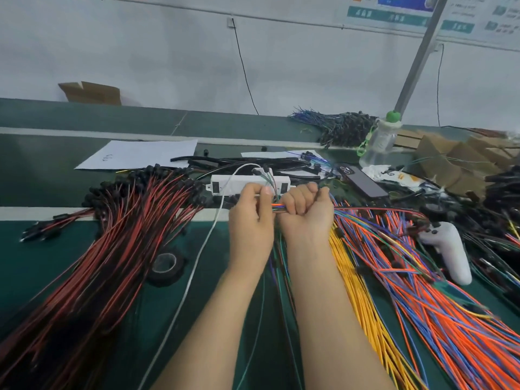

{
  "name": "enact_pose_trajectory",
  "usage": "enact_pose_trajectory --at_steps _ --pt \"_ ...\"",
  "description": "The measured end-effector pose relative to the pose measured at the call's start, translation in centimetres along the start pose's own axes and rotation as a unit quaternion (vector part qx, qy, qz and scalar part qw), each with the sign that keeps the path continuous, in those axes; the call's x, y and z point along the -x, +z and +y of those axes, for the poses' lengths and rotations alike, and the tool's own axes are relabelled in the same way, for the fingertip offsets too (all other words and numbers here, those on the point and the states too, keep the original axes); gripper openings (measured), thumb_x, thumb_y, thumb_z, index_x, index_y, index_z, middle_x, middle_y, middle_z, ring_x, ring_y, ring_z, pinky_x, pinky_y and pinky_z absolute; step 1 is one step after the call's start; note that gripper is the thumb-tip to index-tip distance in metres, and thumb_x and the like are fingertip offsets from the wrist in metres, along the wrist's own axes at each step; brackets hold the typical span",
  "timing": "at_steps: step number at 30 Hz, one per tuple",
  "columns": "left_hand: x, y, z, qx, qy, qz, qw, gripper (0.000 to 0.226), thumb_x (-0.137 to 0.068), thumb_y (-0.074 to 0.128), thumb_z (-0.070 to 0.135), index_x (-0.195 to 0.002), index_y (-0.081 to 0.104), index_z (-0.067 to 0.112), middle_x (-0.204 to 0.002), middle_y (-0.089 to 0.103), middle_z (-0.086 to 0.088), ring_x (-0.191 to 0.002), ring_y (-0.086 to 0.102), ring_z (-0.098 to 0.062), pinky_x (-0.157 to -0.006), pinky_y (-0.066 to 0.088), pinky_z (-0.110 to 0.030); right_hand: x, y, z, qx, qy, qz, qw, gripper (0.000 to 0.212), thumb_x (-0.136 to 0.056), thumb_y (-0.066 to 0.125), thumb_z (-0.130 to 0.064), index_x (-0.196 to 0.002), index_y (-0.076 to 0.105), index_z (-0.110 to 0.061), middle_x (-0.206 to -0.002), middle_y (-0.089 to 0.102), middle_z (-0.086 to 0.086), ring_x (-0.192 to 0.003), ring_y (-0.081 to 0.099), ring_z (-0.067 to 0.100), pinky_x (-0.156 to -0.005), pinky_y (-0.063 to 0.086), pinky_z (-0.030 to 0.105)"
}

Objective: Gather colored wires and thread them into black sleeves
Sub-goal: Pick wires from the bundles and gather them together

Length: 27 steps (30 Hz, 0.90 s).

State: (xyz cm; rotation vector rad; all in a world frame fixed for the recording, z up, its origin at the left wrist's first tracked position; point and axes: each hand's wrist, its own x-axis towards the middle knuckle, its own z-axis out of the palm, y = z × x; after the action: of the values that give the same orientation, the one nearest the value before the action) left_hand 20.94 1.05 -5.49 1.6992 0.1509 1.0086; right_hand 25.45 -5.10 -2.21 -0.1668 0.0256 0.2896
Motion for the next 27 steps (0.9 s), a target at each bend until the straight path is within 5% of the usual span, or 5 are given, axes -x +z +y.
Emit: enact_pose_trajectory --at_steps 10,15,18,23,27 --pt "-11.9 8.1 -6.5 -0.270 -0.056 -0.066 0.959 0.029 -0.100 0.033 0.018 -0.109 0.058 0.007 -0.108 0.062 -0.014 -0.101 0.055 -0.033 -0.078 0.037 -0.034 -14.1 0.1 -4.5 0.053 -0.194 0.106 0.974 0.051 -0.104 0.026 -0.041 -0.061 0.036 -0.017 -0.038 0.019 -0.005 -0.030 0.013 0.011 -0.035 0.011 0.014" --pt "-19.1 12.2 -11.2 -0.458 -0.072 -0.194 0.864 0.055 -0.091 0.045 0.006 -0.142 0.032 0.017 -0.148 0.035 -0.003 -0.141 0.017 -0.029 -0.116 0.009 -0.049 -19.5 -0.8 -6.6 0.075 -0.235 0.129 0.961 0.048 -0.104 0.027 -0.038 -0.062 0.034 -0.016 -0.038 0.018 -0.006 -0.030 0.014 0.010 -0.035 0.012 0.013" --pt "-20.5 14.1 -12.8 -0.518 -0.120 -0.283 0.798 0.054 -0.083 0.040 0.000 -0.135 0.041 0.015 -0.142 0.039 -0.008 -0.141 0.011 -0.034 -0.111 -0.003 -0.059 -20.9 -1.7 -7.4 0.082 -0.248 0.140 0.955 0.049 -0.105 0.028 -0.038 -0.062 0.036 -0.015 -0.039 0.019 -0.005 -0.032 0.015 0.011 -0.036 0.013 0.014" --pt "-20.7 14.7 -14.1 -0.569 -0.109 -0.326 0.747 0.038 -0.088 0.046 0.013 -0.126 0.050 0.015 -0.136 0.042 -0.014 -0.131 0.029 -0.035 -0.111 0.011 -0.057 -21.0 -2.3 -7.9 0.069 -0.245 0.141 0.957 0.049 -0.104 0.028 -0.037 -0.062 0.036 -0.016 -0.040 0.019 -0.005 -0.032 0.015 0.010 -0.035 0.012 0.015" --pt "-20.5 14.2 -13.2 -0.557 -0.070 -0.292 0.774 0.037 -0.080 0.044 -0.001 -0.109 0.056 0.018 -0.119 0.056 -0.009 -0.117 0.045 -0.029 -0.104 0.021 -0.046 -20.3 -1.9 -8.0 0.064 -0.241 0.126 0.960 0.050 -0.104 0.028 -0.040 -0.061 0.037 -0.016 -0.039 0.020 -0.005 -0.031 0.015 0.010 -0.035 0.012 0.015"
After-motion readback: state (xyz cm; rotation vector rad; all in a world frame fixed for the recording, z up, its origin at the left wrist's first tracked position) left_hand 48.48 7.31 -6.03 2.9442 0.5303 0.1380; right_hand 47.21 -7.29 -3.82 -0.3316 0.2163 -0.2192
